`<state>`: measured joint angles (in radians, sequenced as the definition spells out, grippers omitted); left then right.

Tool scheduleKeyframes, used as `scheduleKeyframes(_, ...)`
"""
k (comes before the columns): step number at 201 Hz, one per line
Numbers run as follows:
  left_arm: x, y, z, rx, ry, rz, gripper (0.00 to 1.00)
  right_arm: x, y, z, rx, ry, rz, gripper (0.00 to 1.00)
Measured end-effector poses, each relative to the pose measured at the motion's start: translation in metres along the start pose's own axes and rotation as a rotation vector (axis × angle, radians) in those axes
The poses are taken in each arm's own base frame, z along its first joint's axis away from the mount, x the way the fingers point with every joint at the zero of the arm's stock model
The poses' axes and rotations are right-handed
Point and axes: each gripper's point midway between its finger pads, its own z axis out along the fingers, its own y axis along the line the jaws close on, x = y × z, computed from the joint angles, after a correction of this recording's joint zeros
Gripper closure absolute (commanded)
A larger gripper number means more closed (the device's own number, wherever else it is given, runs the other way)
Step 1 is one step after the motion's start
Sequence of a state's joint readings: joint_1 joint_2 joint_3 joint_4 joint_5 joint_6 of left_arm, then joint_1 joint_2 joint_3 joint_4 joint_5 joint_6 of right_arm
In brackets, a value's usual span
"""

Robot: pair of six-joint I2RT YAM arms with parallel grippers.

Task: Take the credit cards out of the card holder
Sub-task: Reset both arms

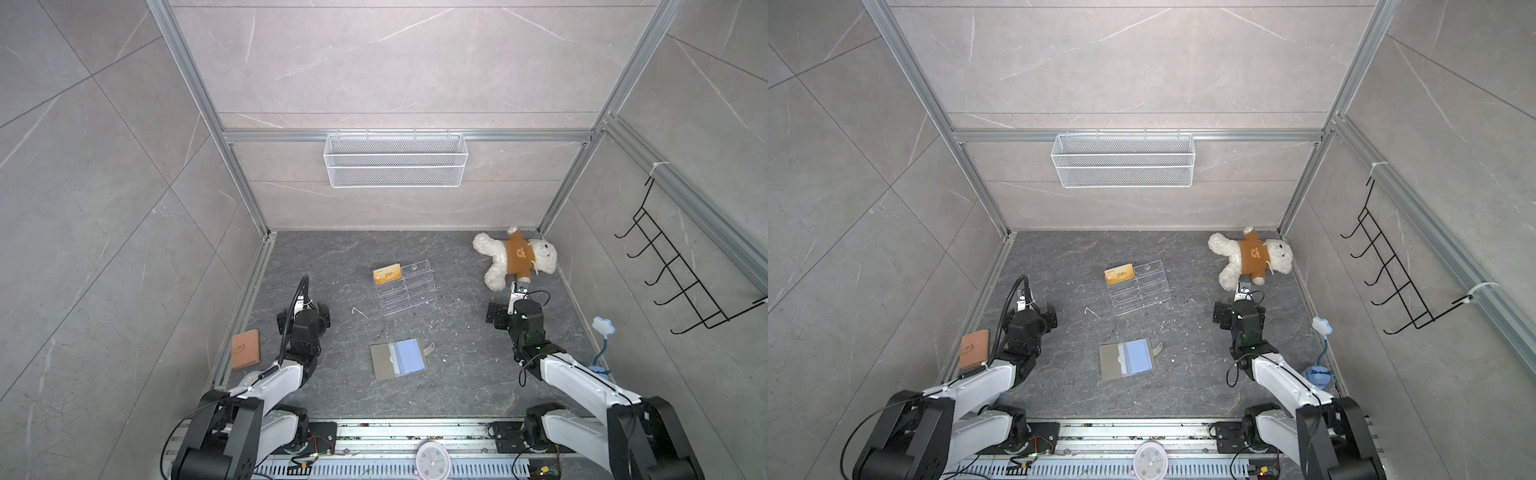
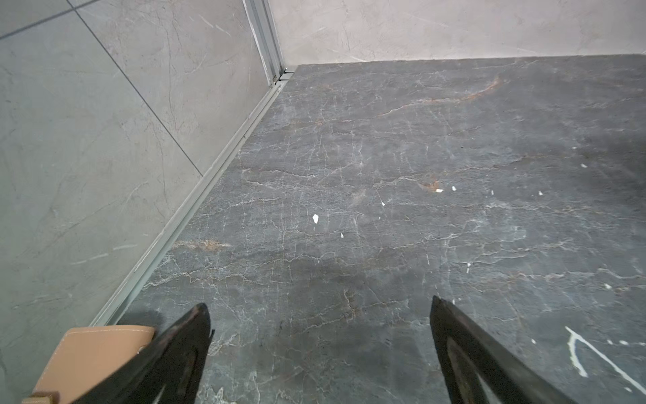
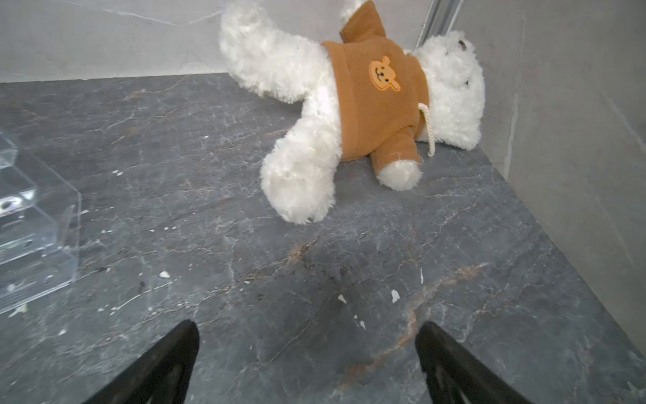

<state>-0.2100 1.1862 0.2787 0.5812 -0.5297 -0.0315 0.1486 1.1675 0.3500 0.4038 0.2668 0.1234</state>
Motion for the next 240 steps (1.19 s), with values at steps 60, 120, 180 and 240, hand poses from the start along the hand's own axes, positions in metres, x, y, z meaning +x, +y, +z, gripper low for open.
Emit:
scheduleKeyframes(60, -0.021, -0.008, 0.005, 0.109, -0.113, 0.029, 0.0, -0.007, 0.002, 0.028, -0.042, -0.104, -0.001, 0.0)
scheduleKeyframes(120, 0.04, -0.019, 0.024, 0.184, 0.003, 0.056, 0.0, 0.011, -0.002, 0.033, -0.031, -0.149, -0.005, 0.0)
scheduleKeyframes(180, -0.001, -0.002, 0.056, 0.169, -0.021, -0.045, 0.0, -0.015, -0.009, 0.04, 0.016, -0.194, 0.02, 0.0)
scheduleKeyframes(240, 0.012, -0.003, 0.057, 0.194, 0.035, -0.063, 0.0, -0.014, -0.01, 0.04, 0.024, -0.191, 0.02, 0.0)
